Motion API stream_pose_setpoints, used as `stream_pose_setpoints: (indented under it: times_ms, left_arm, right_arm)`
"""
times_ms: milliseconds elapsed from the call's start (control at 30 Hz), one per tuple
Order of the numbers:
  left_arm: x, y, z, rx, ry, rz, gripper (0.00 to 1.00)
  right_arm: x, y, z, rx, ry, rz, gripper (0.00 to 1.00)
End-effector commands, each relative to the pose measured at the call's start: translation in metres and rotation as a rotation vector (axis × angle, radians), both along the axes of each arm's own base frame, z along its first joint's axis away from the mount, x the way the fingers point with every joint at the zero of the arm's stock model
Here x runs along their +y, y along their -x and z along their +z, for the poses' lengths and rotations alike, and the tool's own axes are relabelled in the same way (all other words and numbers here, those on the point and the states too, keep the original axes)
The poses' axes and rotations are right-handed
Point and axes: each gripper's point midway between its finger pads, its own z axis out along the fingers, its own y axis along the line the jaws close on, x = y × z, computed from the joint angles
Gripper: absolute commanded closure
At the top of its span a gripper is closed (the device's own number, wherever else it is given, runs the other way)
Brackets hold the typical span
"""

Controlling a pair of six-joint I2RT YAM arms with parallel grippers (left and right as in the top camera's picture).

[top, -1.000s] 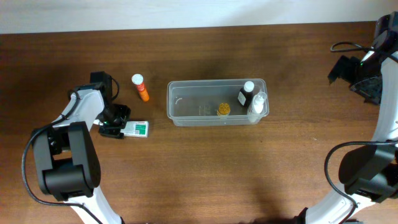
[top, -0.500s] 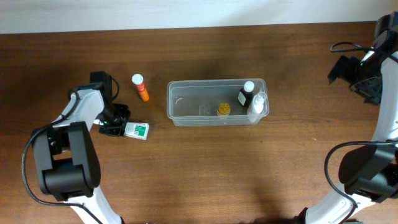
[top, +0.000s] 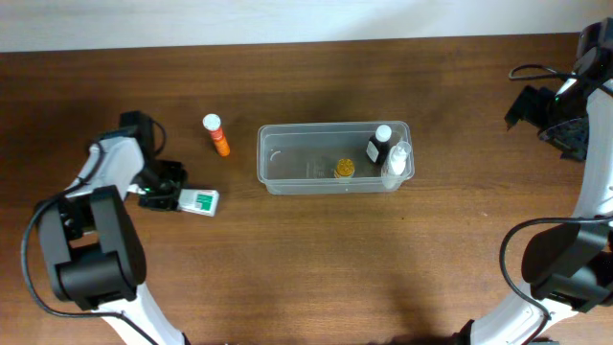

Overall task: Pack container
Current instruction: 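Lift the Panadol box and carry it over the container's left end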

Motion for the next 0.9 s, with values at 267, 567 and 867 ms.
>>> stream_pose_setpoints:
  times_ms: [267,567,867]
  left_arm:
    - [0.056,-0.038,0.097,-0.175,-0.057,-0.048,0.57]
    - [0.027,-0.061,0.239,-0.479,-0.141,-0.132,0.57]
    - [-0.083,-0.054,0.291,-0.617,-0.245,-0.401,0.57]
  right_arm:
    - [-0.001,0.0,0.003,-0.01,0.002,-0.004,0.02]
    - [-0.001,0.0,0.003,-0.01,0.002,-0.004,0.02]
    - [-0.001,0.0,0.003,-0.01,0.002,-0.004,0.02]
